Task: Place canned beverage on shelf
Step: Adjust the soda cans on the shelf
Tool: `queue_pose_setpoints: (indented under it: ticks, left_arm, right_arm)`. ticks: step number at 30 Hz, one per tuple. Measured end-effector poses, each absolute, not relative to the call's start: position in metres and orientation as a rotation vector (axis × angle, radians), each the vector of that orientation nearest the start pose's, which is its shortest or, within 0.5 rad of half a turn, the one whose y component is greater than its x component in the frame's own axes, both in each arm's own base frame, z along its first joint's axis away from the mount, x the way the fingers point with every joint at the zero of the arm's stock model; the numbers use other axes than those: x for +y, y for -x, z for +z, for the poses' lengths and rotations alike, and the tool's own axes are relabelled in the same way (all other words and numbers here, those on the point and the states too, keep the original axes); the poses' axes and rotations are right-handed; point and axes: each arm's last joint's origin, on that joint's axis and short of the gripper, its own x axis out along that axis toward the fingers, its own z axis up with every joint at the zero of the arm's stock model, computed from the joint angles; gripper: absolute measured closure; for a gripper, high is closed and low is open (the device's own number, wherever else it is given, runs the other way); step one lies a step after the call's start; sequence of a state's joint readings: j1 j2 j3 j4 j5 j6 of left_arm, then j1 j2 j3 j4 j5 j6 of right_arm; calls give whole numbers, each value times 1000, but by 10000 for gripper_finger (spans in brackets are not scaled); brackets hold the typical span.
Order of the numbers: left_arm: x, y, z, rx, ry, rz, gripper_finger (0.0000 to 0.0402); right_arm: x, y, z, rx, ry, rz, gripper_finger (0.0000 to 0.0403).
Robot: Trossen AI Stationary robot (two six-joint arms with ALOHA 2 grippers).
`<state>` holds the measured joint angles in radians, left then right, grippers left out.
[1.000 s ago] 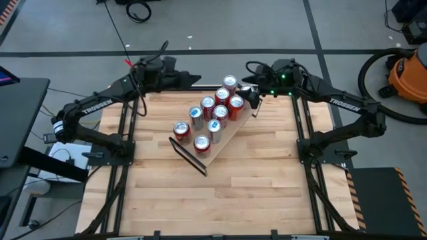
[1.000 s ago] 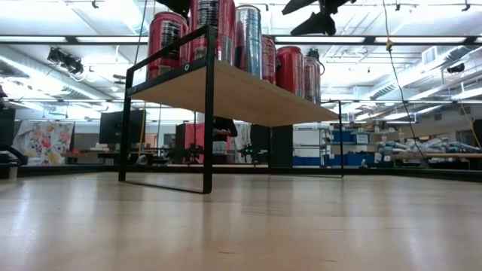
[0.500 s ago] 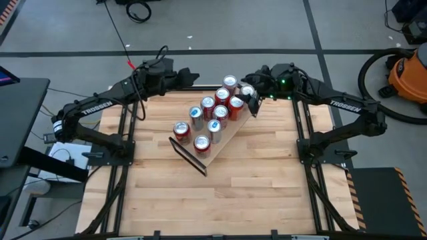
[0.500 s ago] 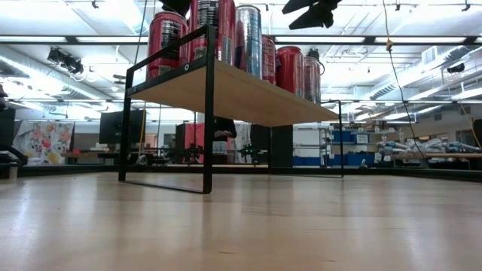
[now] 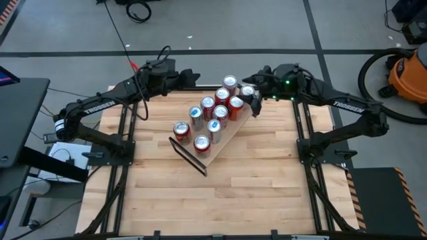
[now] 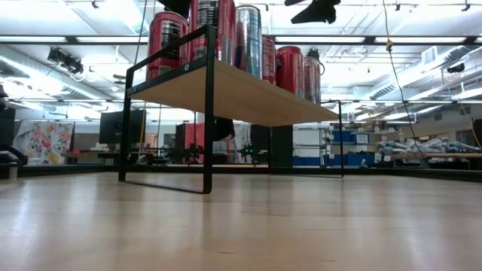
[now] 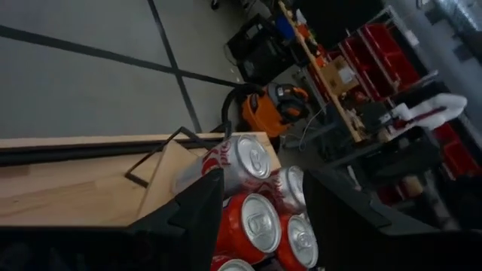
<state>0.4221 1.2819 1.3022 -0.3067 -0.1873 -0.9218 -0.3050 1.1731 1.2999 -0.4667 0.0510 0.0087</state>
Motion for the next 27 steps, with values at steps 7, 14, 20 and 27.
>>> queue_pose_setpoints:
  ticks: [7,14,20,27]
  left_arm:
    - [129,-250,393,93,773,598,209]
    - [152,-245,380,249,745,404,209]
    - [158,-240,375,324,593,361,209]
    - [166,-248,363,391,464,310,209]
  right_arm:
    - [-73,-215,418,264,-114,-385,54]
    - [-79,-241,412,292,-281,-349,54]
    - [-77,-269,427,294,-289,-443,54]
    - [-87,-288,425,475,-308,-608,54]
